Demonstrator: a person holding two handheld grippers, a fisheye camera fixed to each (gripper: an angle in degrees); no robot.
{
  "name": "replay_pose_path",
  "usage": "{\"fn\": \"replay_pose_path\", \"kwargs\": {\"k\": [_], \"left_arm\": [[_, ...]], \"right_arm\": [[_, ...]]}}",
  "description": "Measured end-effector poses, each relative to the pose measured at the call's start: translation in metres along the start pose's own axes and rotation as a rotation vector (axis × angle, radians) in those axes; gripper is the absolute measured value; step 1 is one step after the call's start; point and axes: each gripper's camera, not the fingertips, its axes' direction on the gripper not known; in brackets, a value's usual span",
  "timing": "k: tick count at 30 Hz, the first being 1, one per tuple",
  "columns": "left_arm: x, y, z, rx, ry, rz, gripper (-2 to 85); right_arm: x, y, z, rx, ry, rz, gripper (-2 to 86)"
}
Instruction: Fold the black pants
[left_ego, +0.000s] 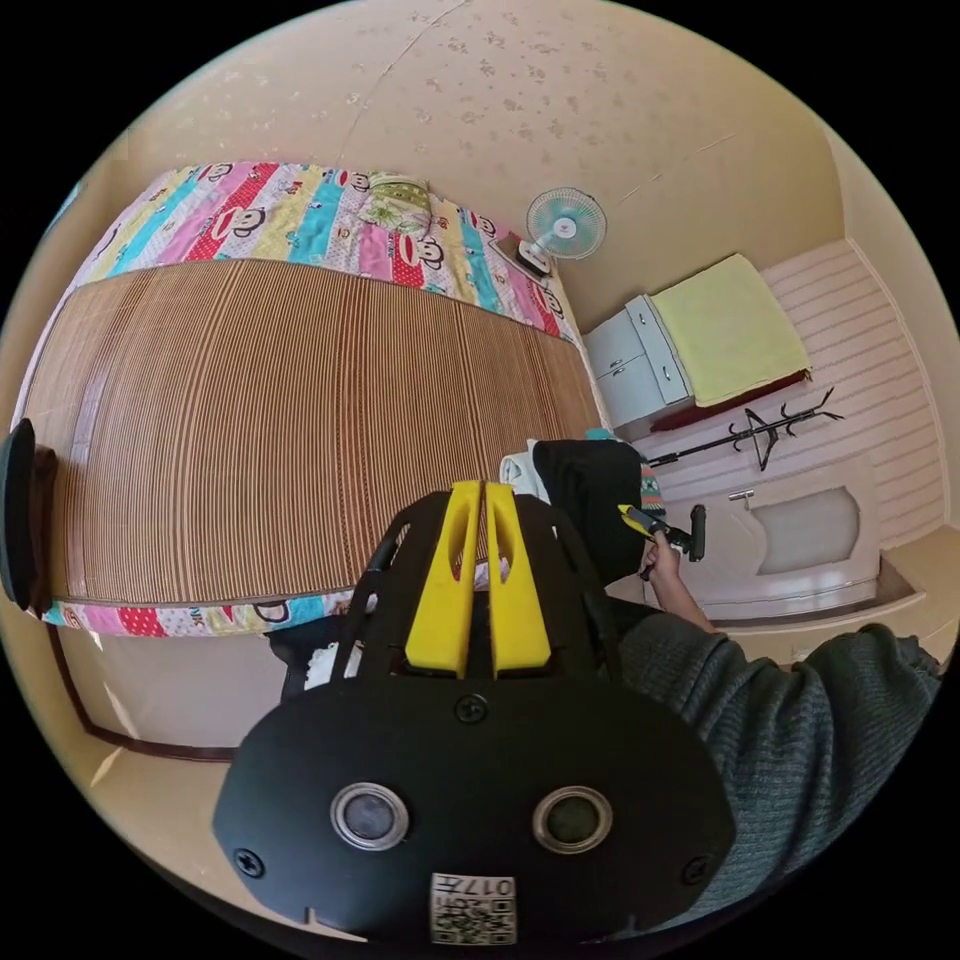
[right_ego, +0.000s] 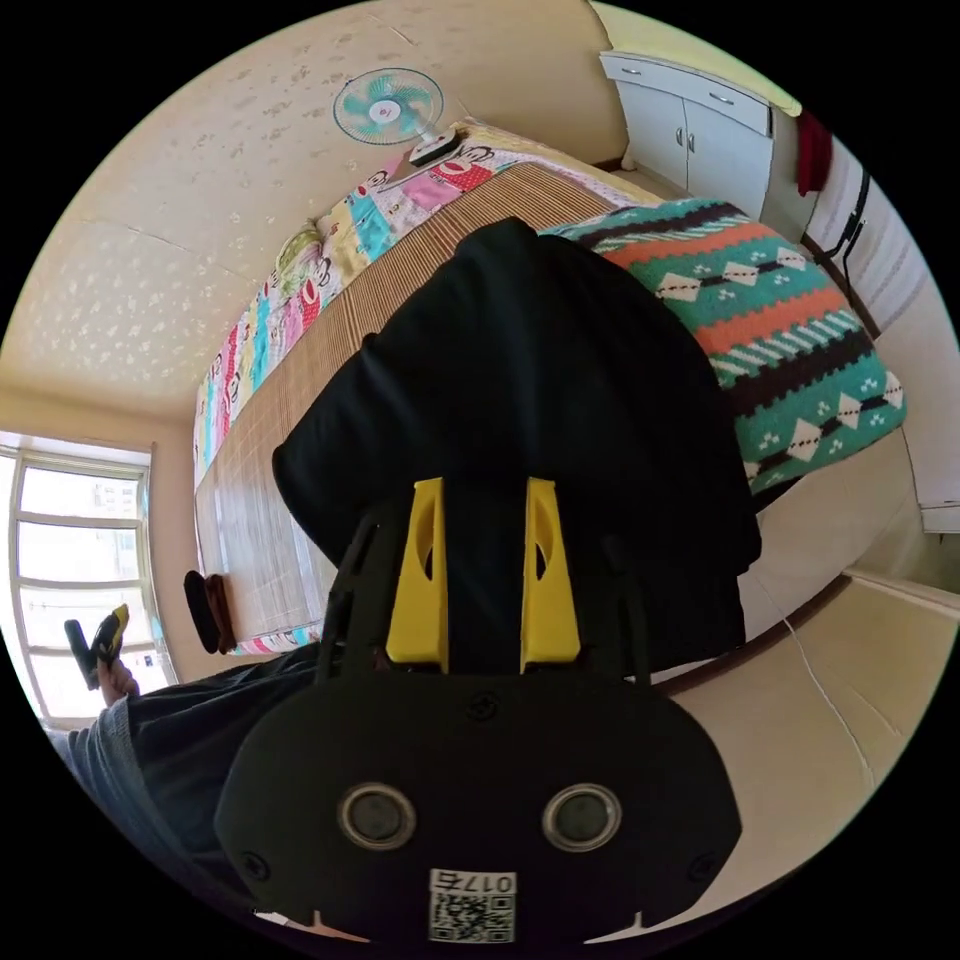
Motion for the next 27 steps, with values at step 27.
{"fn": "replay_pose_path", "kwargs": {"k": [27], "left_arm": [[-0.004,-0.063,0.134,-0.07,-0.022,0.126,-0.7]], "right_arm": [[0.238,0.124,-0.067,0.564,-0.814,0.598,7.2]]}}
